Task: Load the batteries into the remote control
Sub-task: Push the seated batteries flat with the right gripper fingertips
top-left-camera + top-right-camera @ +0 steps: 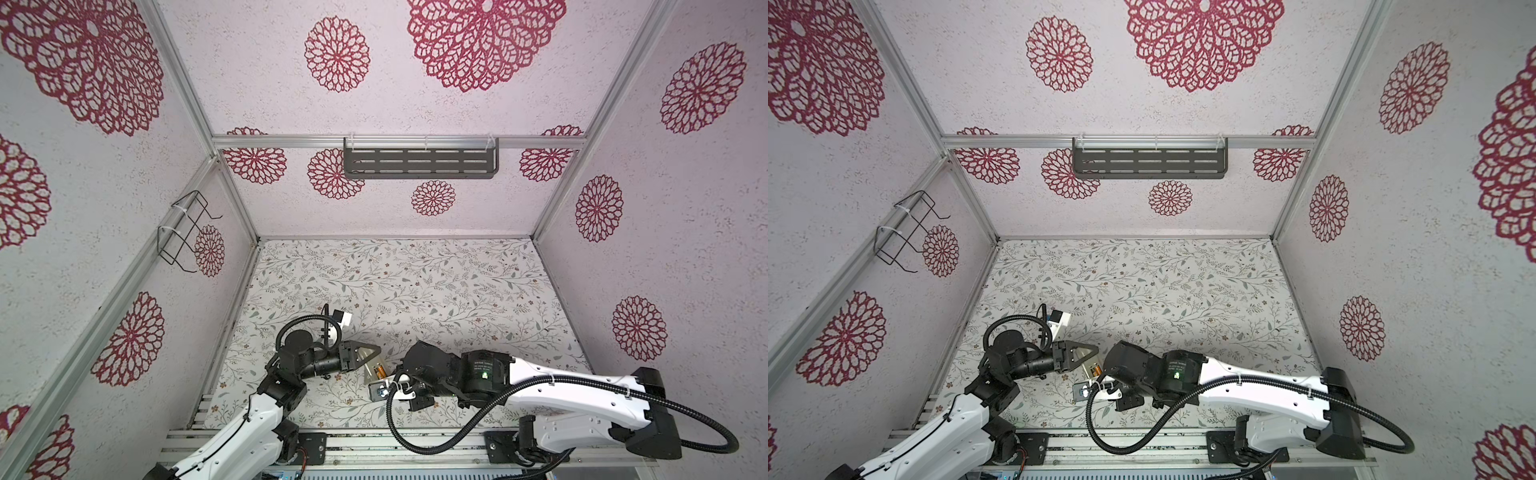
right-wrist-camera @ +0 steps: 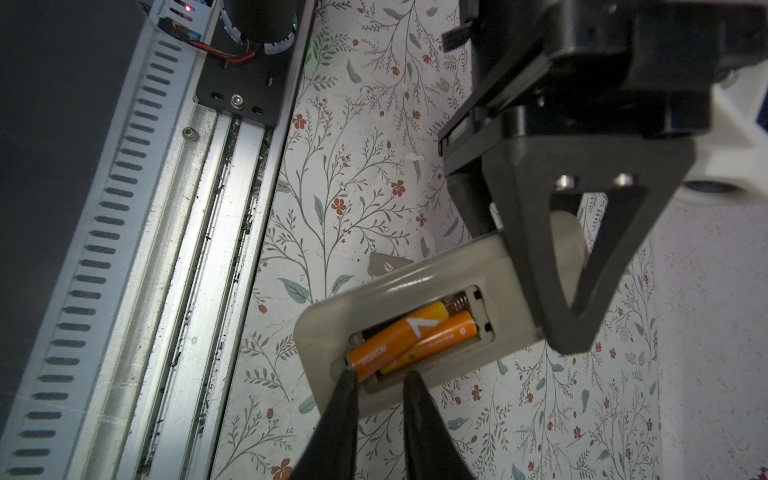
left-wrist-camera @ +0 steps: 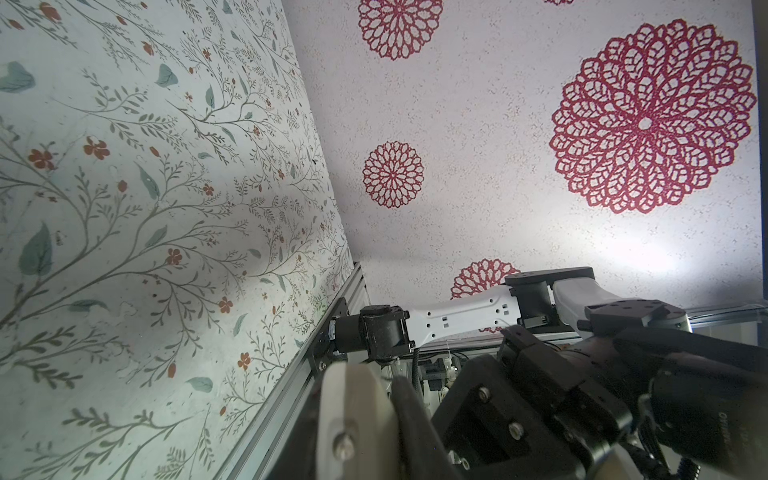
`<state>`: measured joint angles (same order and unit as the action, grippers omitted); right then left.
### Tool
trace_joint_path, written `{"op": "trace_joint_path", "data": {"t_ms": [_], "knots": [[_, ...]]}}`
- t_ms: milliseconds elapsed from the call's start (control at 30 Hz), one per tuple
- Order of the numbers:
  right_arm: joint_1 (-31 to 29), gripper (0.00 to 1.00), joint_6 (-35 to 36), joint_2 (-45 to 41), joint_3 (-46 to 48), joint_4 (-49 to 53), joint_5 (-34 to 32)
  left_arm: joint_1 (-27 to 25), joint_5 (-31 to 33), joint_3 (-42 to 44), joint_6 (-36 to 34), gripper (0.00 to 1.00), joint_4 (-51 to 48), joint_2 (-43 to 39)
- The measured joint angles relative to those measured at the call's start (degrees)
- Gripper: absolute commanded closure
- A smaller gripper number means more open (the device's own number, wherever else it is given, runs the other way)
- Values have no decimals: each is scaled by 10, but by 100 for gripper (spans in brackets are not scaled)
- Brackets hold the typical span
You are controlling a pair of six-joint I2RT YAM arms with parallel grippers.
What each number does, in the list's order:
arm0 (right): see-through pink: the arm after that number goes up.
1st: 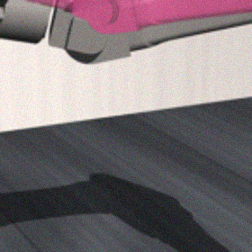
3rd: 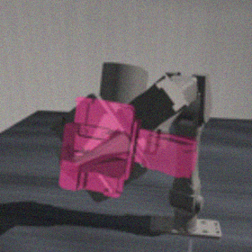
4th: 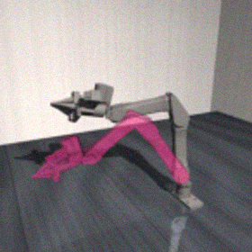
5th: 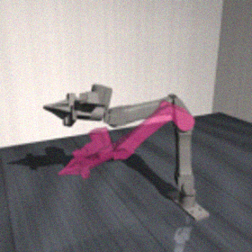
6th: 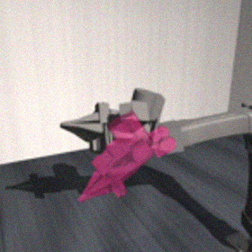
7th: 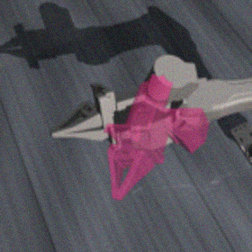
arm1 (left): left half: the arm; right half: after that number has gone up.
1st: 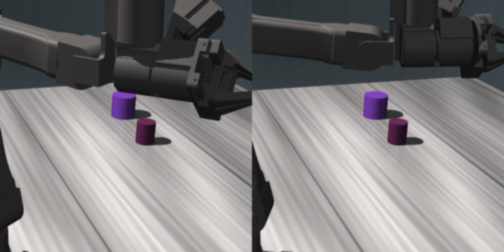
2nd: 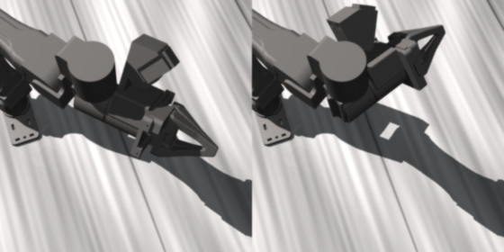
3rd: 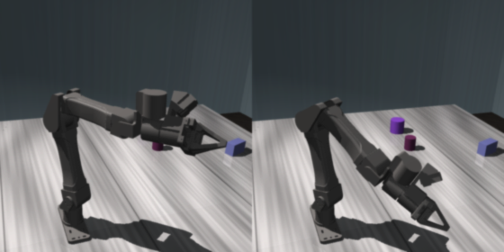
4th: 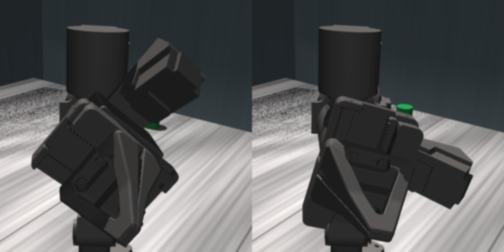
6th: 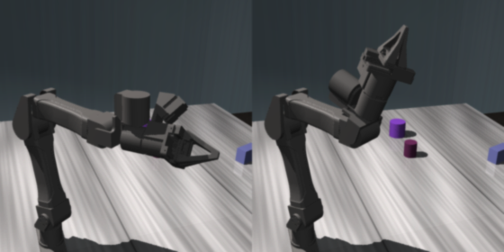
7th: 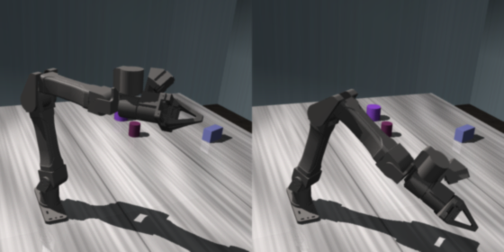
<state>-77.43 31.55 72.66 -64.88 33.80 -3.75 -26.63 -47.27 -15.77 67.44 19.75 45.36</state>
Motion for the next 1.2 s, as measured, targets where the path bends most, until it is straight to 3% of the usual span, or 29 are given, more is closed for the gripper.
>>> {"op": "trace_joint_path", "data": {"t_ms": [1200], "knots": [[16, 88, 4, 22, -1, -7, 35, 0, 6, 0, -10, 100, -13, 0]]}}
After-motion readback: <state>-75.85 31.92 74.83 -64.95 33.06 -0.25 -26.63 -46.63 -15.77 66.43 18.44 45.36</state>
